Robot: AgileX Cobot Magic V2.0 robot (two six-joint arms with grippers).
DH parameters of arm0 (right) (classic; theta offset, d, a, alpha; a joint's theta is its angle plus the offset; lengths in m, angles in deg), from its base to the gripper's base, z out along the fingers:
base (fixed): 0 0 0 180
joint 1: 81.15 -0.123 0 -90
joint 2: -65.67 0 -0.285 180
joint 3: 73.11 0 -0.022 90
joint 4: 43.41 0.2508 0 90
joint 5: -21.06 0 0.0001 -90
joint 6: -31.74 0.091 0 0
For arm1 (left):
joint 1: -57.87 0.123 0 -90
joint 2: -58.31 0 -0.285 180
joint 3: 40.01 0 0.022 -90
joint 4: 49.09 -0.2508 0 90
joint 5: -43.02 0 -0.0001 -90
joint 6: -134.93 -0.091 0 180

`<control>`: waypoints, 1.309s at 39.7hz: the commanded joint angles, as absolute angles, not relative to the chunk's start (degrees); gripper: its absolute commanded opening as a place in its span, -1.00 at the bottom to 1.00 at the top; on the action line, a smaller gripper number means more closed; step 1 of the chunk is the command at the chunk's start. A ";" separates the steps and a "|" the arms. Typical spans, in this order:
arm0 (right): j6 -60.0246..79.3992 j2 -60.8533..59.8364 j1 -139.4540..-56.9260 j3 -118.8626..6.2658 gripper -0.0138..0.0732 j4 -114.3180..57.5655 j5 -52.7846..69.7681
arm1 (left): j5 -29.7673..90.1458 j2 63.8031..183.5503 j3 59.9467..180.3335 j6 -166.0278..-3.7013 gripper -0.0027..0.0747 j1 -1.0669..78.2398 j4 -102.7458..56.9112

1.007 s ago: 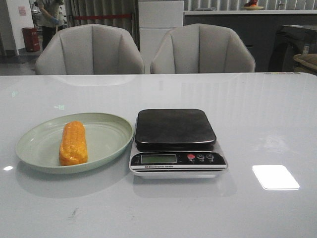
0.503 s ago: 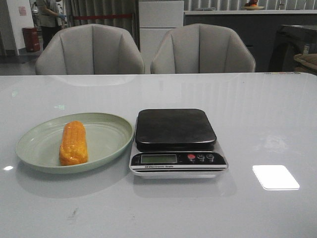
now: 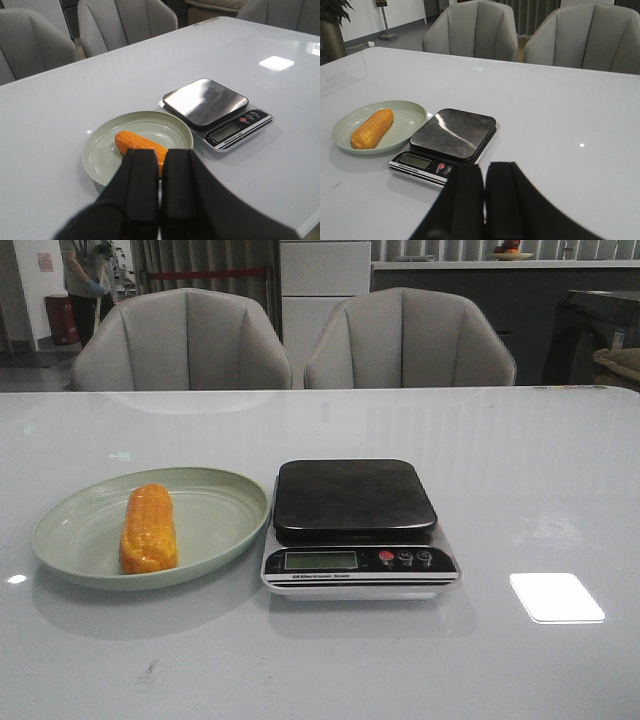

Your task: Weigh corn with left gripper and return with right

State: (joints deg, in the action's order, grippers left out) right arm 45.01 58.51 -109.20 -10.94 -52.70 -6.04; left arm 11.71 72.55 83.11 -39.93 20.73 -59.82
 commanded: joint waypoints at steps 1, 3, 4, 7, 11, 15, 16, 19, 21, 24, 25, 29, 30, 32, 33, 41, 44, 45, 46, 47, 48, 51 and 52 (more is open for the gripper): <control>44.52 59.09 -109.01 -12.38 -0.28 -53.76 -1.62 | 16.34 73.16 84.61 -39.71 -0.64 20.83 -59.64; 44.52 59.09 -109.01 -12.38 -0.28 -53.76 -1.62 | 16.34 73.16 84.61 -39.71 -0.64 20.83 -59.64; 44.52 59.09 -109.01 -12.38 -0.28 -53.76 -1.62 | 16.34 73.16 84.61 -39.71 -0.64 20.83 -59.64; 44.52 59.09 -109.01 -12.38 -0.28 -53.76 -1.62 | 16.34 73.16 84.39 -39.71 -0.64 20.83 -59.64; 44.52 59.09 -109.01 -12.38 -0.28 -53.76 -1.62 | 16.34 73.16 83.01 -39.71 -0.64 20.83 -59.64; 44.52 59.09 -109.01 -12.38 -0.28 -53.76 -1.62 | 16.34 73.16 81.75 -39.71 -0.64 23.10 -59.64; 44.52 59.09 -109.01 -12.38 -0.28 -53.76 -1.62 | 16.34 73.16 81.65 -39.71 -0.64 24.47 -59.64; 44.52 59.09 -109.01 -12.38 -0.28 -53.76 -1.62 | 16.34 73.16 81.50 -39.71 -0.64 28.85 -59.64; 44.52 59.09 -109.01 -12.38 -0.28 -53.76 -1.62 | 16.34 73.16 81.37 -39.71 -0.64 32.95 -59.59; 44.52 59.09 -109.01 -12.38 -0.28 -53.76 -1.62 | 16.34 72.89 80.89 -39.71 -0.64 38.63 -59.18; 44.52 59.09 -109.01 -12.38 -0.28 -53.76 -1.62 | 16.34 72.73 80.47 -39.71 -0.64 40.59 -58.76; 44.52 59.09 -109.01 -12.38 -0.28 -53.76 -1.62 | 18.68 70.66 78.35 -39.71 -0.64 46.70 -58.04; 44.52 59.09 -109.01 -12.38 -0.28 -53.76 -1.62 | 20.00 70.29 77.70 -39.71 -0.64 47.81 -58.04; 44.52 59.09 -109.01 -12.38 -0.28 -53.76 -1.62 | 23.43 68.77 76.02 -39.71 -0.64 50.10 -57.36; 44.52 59.09 -109.01 -12.38 -0.28 -53.76 -1.62 | 25.32 68.04 74.99 -39.71 -0.64 51.43 -56.78; 44.52 59.09 -109.01 -12.38 -0.28 -53.76 -1.62 | 34.26 64.46 67.75 -39.71 -0.64 53.86 -54.08; 44.52 59.09 -109.01 -12.38 -0.28 -53.76 -1.62 | 36.92 64.46 65.57 -39.71 -0.64 53.86 -52.88; 44.52 59.09 -109.01 -12.38 -0.28 -53.76 -1.62 | 37.84 64.46 64.84 -39.71 -0.64 53.86 -52.54; 44.52 59.09 -109.01 -12.38 -0.28 -53.76 -1.62 | 38.65 64.46 64.16 -39.71 -0.64 53.86 -52.44; 44.52 59.09 -109.01 -12.38 -0.28 -53.76 -1.62 | 39.16 64.46 63.66 -39.71 -0.64 53.86 -52.31; 44.52 59.09 -109.01 -12.38 -0.28 -53.76 -1.62 | 39.63 64.46 63.05 -39.71 -0.64 53.86 -52.17; 44.52 59.09 -109.01 -12.38 -0.28 -53.76 -1.62 | 41.45 64.46 61.40 -39.71 -0.64 53.86 -52.17; 44.52 59.09 -109.01 -12.38 -0.28 -53.76 -1.62 | 42.61 64.46 60.76 -39.71 -0.64 53.86 -52.17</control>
